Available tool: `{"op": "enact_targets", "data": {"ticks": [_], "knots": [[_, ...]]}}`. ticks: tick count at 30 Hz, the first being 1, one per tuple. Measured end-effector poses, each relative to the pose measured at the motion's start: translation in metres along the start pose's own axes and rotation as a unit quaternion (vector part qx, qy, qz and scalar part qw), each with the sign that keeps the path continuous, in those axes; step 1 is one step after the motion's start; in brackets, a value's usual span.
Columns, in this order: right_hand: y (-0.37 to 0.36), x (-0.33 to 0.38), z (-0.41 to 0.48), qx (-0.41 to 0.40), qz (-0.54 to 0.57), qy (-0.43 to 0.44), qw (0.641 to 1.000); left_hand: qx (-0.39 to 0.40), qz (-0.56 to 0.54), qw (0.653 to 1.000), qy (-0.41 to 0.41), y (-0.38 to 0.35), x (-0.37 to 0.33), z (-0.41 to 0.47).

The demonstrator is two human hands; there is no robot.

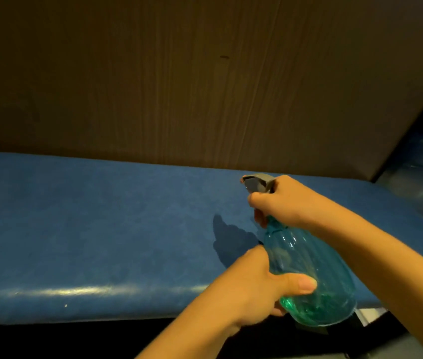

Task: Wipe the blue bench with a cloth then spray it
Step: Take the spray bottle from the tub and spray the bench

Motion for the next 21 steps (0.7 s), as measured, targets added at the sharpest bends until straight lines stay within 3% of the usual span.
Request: {"op": "enact_targets", "data": {"ticks": [4, 10, 16, 21], "knots": [[0.022, -0.023, -0.005, -0.044, 0.066, -0.026, 0.997, 0.005, -0.016, 1.0, -0.008, -0.006, -0.012, 0.017], [0.04, -0.047, -0.013, -0.078, 0.068, -0.051, 0.993, 0.014, -0.051, 0.998, -0.027, -0.025, -0.015, 0.029], [0.032, -0.071, -0.024, -0.046, 0.07, -0.097, 0.992, 0.066, -0.04, 0.997, 0.005, -0.043, -0.012, 0.031], [0.039, -0.093, -0.038, -0.072, 0.127, -0.11, 0.983, 0.101, -0.008, 0.995, 0.022, -0.056, -0.015, 0.042]]}}
Point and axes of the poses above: each hand's wrist, its own z-axis towards the middle knuckle, its own y-axis out of the back of the hand, x = y × z, the point moved 5 cm from there along z, towards the middle knuckle, and after that the axes turned 12 degrees about x, right-handed, at the moved point
